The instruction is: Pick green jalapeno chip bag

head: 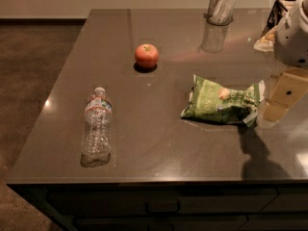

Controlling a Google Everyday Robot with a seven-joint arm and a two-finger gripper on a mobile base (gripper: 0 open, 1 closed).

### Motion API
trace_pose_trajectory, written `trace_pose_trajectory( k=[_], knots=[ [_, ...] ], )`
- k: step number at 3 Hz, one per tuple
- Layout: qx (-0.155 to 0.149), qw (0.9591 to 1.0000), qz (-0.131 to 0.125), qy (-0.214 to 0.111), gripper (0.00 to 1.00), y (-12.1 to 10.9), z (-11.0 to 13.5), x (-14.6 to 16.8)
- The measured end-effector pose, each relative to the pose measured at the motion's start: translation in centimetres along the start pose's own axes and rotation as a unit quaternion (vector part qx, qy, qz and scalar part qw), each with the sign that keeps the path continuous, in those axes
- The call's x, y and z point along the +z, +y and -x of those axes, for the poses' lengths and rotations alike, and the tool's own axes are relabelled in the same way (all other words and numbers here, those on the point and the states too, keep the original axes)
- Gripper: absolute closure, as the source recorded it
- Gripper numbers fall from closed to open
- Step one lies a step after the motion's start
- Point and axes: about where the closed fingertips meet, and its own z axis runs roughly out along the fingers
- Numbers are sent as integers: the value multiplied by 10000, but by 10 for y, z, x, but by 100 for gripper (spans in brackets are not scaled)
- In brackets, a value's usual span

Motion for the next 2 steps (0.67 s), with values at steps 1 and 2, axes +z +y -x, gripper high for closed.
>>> trace_pose_trajectory(
  k=[1, 2],
  knots=[
    [0, 10000, -1, 0, 0, 0, 0, 0],
    [7, 9999, 125, -79, 0, -18, 13, 32]
  ],
)
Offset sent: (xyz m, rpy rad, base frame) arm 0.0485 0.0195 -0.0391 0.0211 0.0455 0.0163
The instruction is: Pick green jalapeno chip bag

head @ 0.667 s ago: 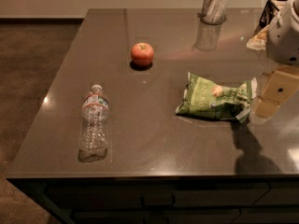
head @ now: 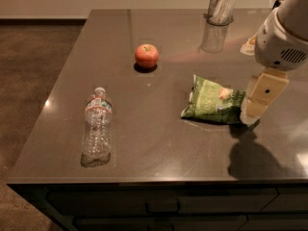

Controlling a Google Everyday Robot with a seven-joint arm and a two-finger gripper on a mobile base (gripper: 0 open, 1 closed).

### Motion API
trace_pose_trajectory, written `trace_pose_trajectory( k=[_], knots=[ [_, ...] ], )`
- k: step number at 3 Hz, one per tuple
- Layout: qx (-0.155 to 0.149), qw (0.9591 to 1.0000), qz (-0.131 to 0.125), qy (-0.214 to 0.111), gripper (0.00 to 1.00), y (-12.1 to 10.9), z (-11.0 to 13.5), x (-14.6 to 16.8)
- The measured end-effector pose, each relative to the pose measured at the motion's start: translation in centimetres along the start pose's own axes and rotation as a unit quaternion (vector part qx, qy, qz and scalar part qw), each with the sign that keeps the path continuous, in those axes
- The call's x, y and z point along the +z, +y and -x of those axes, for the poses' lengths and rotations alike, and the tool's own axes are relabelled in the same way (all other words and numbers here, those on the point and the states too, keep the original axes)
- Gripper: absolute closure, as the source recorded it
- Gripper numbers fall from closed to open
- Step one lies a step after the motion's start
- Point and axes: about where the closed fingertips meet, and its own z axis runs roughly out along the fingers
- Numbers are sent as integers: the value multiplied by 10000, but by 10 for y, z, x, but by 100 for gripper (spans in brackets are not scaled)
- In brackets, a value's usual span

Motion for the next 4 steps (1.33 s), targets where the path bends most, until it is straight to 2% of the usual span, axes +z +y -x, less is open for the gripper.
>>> trace_pose_trajectory(
  k=[1, 2, 3, 4],
  knots=[
    [53, 9998, 161, -121, 0, -10, 7, 27],
    [62, 9993, 305, -202, 0, -11, 12, 57],
    [50, 9992, 351, -198, 0, -12, 14, 81],
    [80, 9993, 323, -174, 18, -15, 16, 98]
  ],
)
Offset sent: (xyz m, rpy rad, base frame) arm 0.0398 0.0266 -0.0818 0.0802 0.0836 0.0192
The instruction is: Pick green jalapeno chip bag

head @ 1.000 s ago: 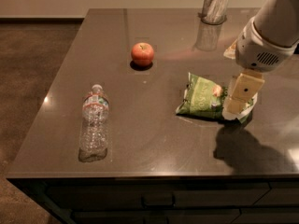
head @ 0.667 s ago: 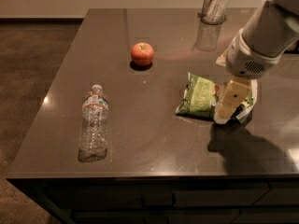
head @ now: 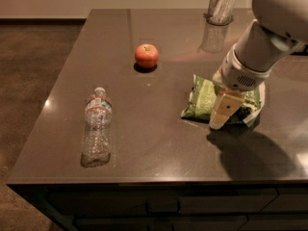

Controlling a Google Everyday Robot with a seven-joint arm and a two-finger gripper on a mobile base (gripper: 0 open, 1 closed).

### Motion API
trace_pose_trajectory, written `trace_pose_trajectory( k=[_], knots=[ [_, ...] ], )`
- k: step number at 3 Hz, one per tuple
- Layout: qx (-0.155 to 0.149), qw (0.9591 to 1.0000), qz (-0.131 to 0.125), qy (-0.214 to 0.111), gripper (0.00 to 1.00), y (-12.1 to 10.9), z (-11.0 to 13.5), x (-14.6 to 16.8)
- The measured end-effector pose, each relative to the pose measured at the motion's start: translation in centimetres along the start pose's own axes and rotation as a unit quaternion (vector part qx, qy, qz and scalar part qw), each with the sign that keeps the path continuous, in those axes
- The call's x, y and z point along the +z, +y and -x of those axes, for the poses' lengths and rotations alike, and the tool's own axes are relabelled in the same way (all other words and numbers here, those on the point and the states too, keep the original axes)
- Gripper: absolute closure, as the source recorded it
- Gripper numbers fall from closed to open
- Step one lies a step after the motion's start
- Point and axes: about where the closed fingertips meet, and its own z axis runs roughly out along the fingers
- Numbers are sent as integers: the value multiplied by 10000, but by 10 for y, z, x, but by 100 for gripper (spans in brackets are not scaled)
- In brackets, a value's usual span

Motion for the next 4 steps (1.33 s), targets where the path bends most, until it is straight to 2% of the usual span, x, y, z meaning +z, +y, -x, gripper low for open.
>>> trace_pose_trajectory(
  k=[1, 2, 3, 4],
  knots=[
    [62, 10000, -4, -41, 40, -6, 3, 9],
    [96, 9999, -32, -126, 64, -11, 10, 3],
    [51, 9997, -55, -251, 87, -16, 24, -24],
    [-162, 9989, -38, -435, 100, -20, 47, -68]
  ],
)
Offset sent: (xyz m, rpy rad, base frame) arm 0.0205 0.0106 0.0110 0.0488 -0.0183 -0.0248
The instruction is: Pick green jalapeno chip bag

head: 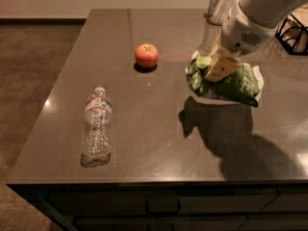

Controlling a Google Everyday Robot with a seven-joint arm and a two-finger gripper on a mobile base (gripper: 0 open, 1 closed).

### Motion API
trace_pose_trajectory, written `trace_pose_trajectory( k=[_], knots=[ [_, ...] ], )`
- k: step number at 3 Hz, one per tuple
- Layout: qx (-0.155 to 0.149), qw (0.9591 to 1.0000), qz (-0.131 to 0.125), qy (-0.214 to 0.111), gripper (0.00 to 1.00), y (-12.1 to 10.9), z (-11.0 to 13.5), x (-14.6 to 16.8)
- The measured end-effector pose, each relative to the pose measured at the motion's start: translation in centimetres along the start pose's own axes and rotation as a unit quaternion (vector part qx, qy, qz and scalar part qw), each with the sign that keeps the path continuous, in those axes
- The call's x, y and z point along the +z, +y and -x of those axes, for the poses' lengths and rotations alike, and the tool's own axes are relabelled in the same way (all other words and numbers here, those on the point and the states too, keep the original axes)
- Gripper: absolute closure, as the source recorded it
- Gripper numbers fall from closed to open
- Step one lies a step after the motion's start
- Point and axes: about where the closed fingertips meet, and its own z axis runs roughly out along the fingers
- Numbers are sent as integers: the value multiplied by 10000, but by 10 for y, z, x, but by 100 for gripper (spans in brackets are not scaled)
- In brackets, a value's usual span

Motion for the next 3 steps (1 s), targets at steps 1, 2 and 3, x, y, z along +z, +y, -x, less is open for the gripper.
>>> trace_pose_trajectory(
  k=[1, 2, 3],
  knots=[
    [-142, 9998, 19, -119, 100, -5, 15, -24],
    [-220, 9992, 84, -330, 100, -7, 29, -44],
    [-232, 9990, 6, -383, 100, -10, 32, -47]
  ],
)
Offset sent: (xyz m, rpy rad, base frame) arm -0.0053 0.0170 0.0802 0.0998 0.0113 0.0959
